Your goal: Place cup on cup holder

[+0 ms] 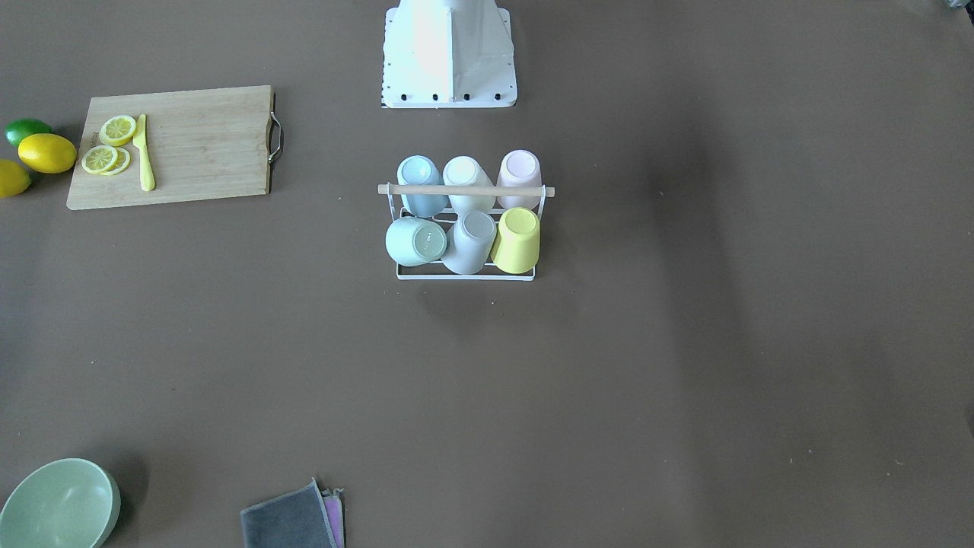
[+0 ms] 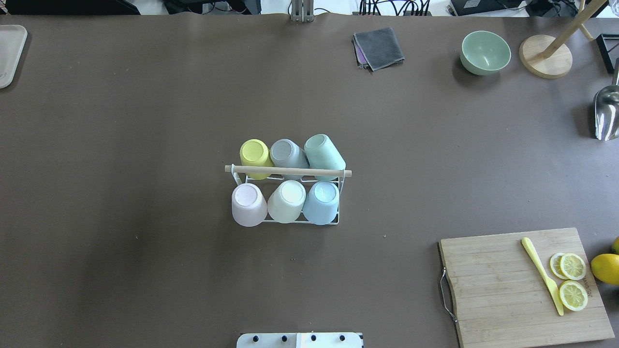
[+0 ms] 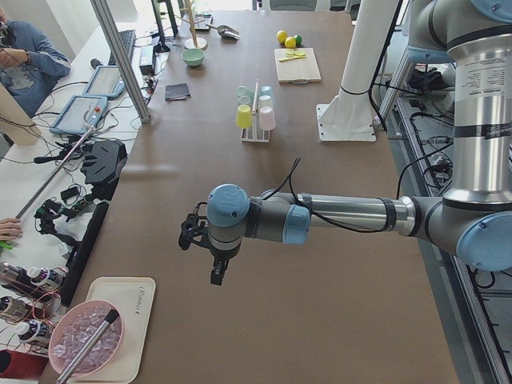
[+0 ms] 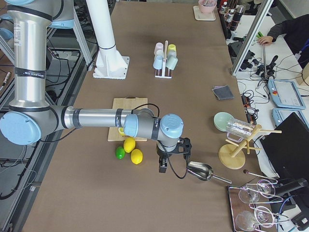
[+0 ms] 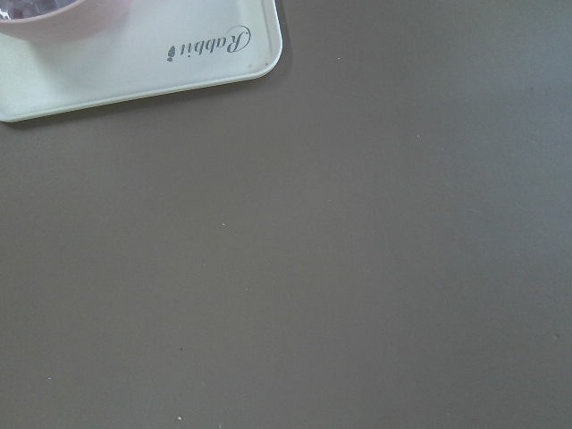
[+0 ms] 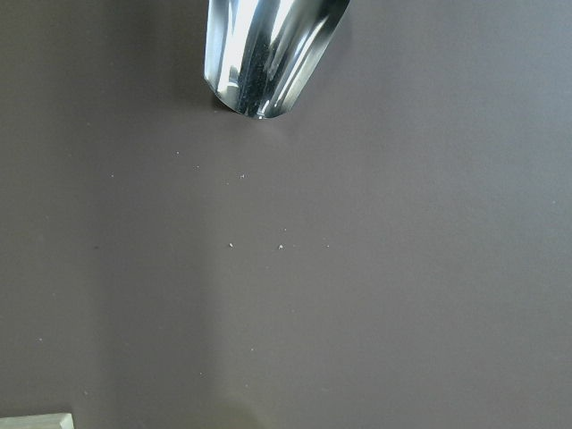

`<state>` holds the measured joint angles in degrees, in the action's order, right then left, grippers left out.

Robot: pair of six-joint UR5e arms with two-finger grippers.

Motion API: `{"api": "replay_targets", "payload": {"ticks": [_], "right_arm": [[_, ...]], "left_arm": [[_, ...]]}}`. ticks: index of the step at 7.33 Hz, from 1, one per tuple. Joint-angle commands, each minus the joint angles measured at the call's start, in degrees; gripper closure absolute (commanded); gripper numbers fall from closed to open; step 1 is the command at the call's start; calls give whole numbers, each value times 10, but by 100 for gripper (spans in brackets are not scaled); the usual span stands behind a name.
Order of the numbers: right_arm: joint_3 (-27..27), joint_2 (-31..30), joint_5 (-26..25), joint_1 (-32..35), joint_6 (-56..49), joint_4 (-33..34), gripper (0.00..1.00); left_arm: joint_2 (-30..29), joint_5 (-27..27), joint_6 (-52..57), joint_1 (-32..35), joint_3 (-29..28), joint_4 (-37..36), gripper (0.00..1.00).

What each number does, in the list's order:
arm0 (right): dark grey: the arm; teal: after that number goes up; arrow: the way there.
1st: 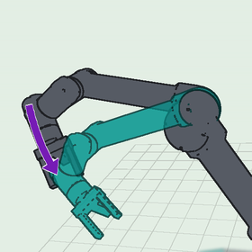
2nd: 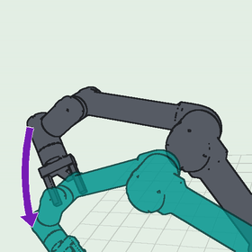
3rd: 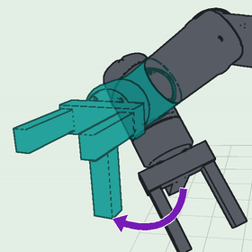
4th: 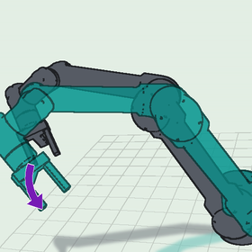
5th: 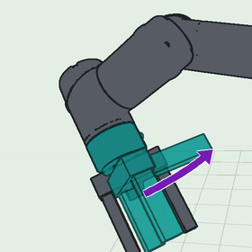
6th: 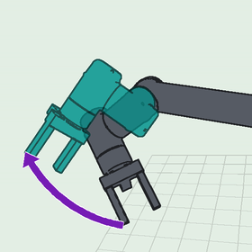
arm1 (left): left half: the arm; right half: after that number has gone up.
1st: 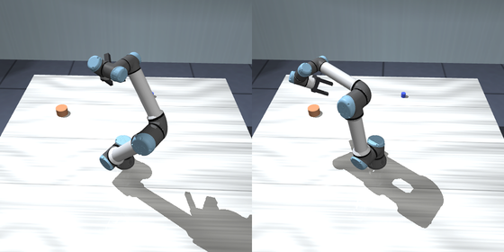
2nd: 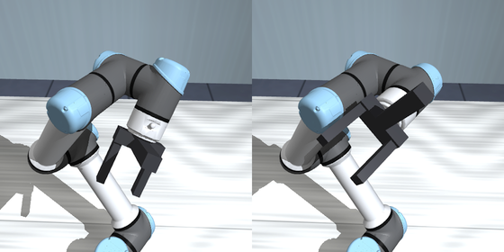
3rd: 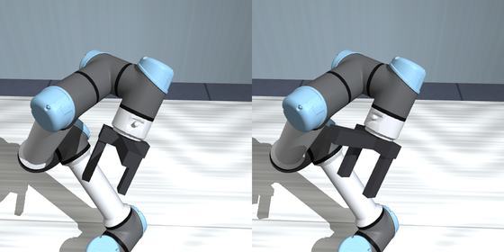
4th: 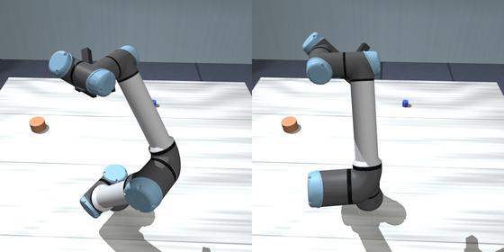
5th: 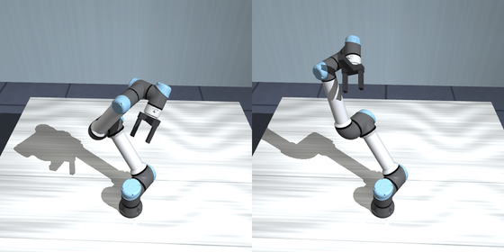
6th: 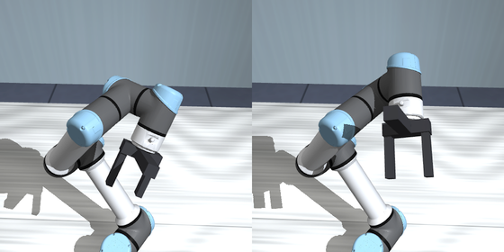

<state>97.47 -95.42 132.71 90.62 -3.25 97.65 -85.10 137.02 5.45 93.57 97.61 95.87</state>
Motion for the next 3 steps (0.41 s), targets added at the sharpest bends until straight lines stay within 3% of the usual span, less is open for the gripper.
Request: {"api": "replay_targets", "payload": {"ticks": [1, 3], "right_arm": [[0, 1, -2, 0, 0, 0, 0], [-1, 1, -3, -1, 0, 0, 0]], "left_arm": [[-3, 0, -3, -11, 4, 0, 2], [-4, 0, -101, -27, 16, 25, 2]]}}
